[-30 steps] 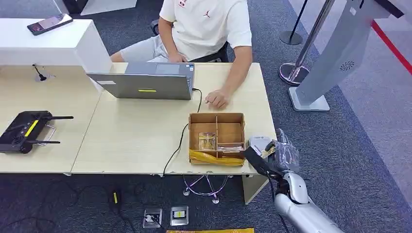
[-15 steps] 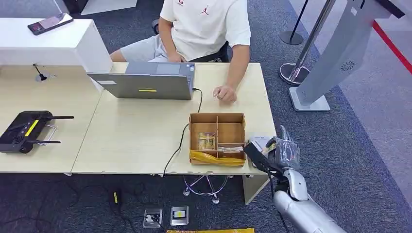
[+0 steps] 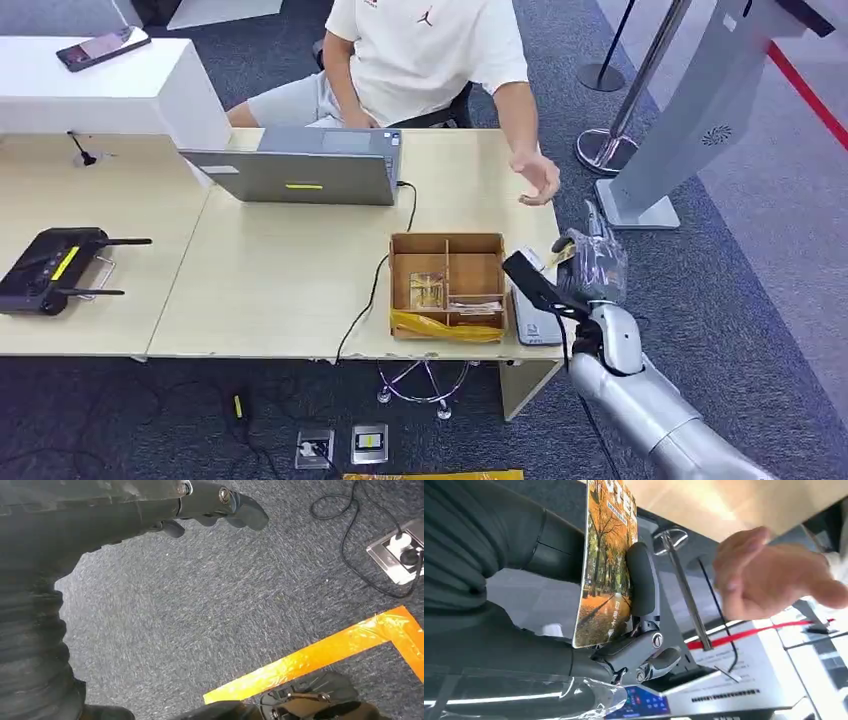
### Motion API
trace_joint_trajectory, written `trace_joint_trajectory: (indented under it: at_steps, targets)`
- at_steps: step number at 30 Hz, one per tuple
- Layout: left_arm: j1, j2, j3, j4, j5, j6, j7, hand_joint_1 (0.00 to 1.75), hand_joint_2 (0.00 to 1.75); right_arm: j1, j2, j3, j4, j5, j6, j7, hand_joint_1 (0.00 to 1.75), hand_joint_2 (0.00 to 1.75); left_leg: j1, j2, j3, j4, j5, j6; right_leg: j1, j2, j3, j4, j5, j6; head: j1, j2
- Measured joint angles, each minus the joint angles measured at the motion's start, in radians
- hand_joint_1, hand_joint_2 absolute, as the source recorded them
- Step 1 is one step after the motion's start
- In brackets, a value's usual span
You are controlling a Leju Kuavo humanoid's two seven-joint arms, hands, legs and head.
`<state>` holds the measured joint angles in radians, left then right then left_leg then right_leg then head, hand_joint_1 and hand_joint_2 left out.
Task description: Pass the card to the sensor for recognition and then transmit it.
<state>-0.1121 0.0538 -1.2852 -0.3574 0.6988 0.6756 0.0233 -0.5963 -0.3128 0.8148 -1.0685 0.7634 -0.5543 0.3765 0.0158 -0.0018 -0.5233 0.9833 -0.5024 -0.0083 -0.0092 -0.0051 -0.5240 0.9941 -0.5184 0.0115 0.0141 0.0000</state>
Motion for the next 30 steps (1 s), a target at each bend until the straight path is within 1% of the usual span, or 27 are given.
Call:
trace_joint_trajectory:
  at_steps: [4, 9, 16, 20, 21, 22, 24, 25, 26, 27, 28, 30]
  targets:
    - [-0.004, -0.001, -0.006, 0.0, -0.018, -0.008, 0.0, 0.0, 1.75, -0.038, 0.001, 0.0, -0.023, 0.032, 0.041, 0.0, 1.75, 1.75, 0.0, 0.0, 0.0, 0.0, 0.0, 0.0, 0.0, 0.0, 0.0, 0.0, 0.0, 0.0, 0.0, 0.0]
    - [-0.011, -0.001, -0.019, 0.0, -0.036, -0.013, 0.006, 0.0, 1.75, -0.074, 0.005, 0.003, -0.032, 0.062, 0.076, 0.005, 1.75, 1.75, 0.0, 0.0, -0.001, 0.0, 0.0, 0.0, 0.0, 0.0, 0.0, 0.0, 0.0, 0.0, 0.0, 0.0]
    - [-0.025, -0.001, -0.034, 0.0, -0.059, -0.024, 0.023, 0.0, 1.75, -0.129, 0.026, 0.018, -0.021, 0.084, 0.122, 0.01, 1.75, 1.75, 0.0, 0.0, -0.001, 0.0, 0.0, 0.0, 0.0, 0.0, 0.0, 0.0, 0.0, 0.0, 0.0, 0.0]
    - [-0.03, -0.001, -0.039, 0.0, -0.072, -0.025, 0.033, 0.0, 1.75, -0.173, 0.058, 0.031, 0.028, 0.095, 0.156, 0.007, 1.75, 1.75, 0.0, 0.0, -0.001, 0.0, 0.0, 0.0, 0.0, 0.0, 0.0, 0.0, 0.0, 0.0, 0.0, 0.0]
    - [-0.031, -0.001, -0.039, 0.0, -0.072, -0.026, 0.033, 0.0, 1.75, -0.184, 0.066, 0.035, 0.041, 0.095, 0.156, 0.002, 1.71, 1.75, 0.0, 0.0, -0.001, 0.0, 0.0, 0.0, 0.0, 0.0, 0.0, 0.0, 0.0, 0.0, 0.0, 0.0]
    - [-0.031, -0.001, -0.039, 0.0, -0.072, -0.026, 0.033, 0.0, 1.75, -0.195, 0.078, 0.042, 0.061, 0.09, 0.153, -0.003, 1.62, 1.75, 0.0, 0.0, -0.001, 0.0, 0.0, 0.0, 0.0, 0.0, 0.0, 0.0, 0.0, 0.0, 0.0, 0.0]
    - [-0.031, -0.001, -0.039, 0.0, -0.072, -0.025, 0.033, 0.0, 1.75, -0.212, 0.101, 0.053, 0.1, 0.081, 0.143, -0.011, 1.64, 1.75, 0.0, -0.001, -0.001, 0.0, 0.001, 0.0, 0.0, -0.001, 0.0, 0.0, 0.0, 0.0, 0.0, 0.0]
    - [-0.03, 0.0, -0.039, 0.0, -0.072, -0.025, 0.033, 0.0, 1.75, -0.219, 0.111, 0.058, 0.116, 0.079, 0.137, -0.012, 1.59, 1.75, 0.0, -0.001, -0.001, 0.0, 0.001, 0.001, 0.0, -0.001, 0.0, 0.0, 0.0, 0.0, 0.0, 0.0]
    - [-0.03, 0.0, -0.039, 0.0, -0.072, -0.025, 0.033, 0.0, 1.75, -0.223, 0.12, 0.062, 0.136, 0.077, 0.131, -0.013, 1.03, 1.75, 0.0, -0.001, -0.001, 0.0, 0.001, 0.001, 0.0, -0.001, 0.0, 0.0, 0.0, 0.0, 0.0, 0.0]
    - [-0.029, 0.0, -0.039, 0.0, -0.072, -0.024, 0.033, 0.0, 1.75, -0.228, 0.13, 0.069, 0.156, 0.076, 0.127, -0.015, 1.03, 1.75, 0.0, -0.001, -0.001, 0.0, 0.001, 0.001, 0.0, -0.001, 0.0, 0.0, 0.0, 0.0, 0.0, 0.0]
    - [-0.029, 0.0, -0.039, 0.0, -0.072, -0.024, 0.033, 0.0, 1.75, -0.231, 0.137, 0.076, 0.174, 0.075, 0.122, -0.018, 0.0, 1.75, 0.0, -0.001, -0.001, 0.0, 0.001, 0.001, 0.0, -0.001, 0.0, 0.001, 0.0, 0.0, 0.0, 0.0]
    - [-0.029, 0.0, -0.04, 0.0, -0.072, -0.024, 0.033, 0.0, 1.75, -0.231, 0.145, 0.082, 0.197, 0.074, 0.114, -0.021, 0.0, 1.75, 0.0, -0.001, -0.001, 0.0, 0.001, 0.001, 0.0, 0.0, 0.0, 0.001, 0.0, 0.0, 0.0, 0.0]
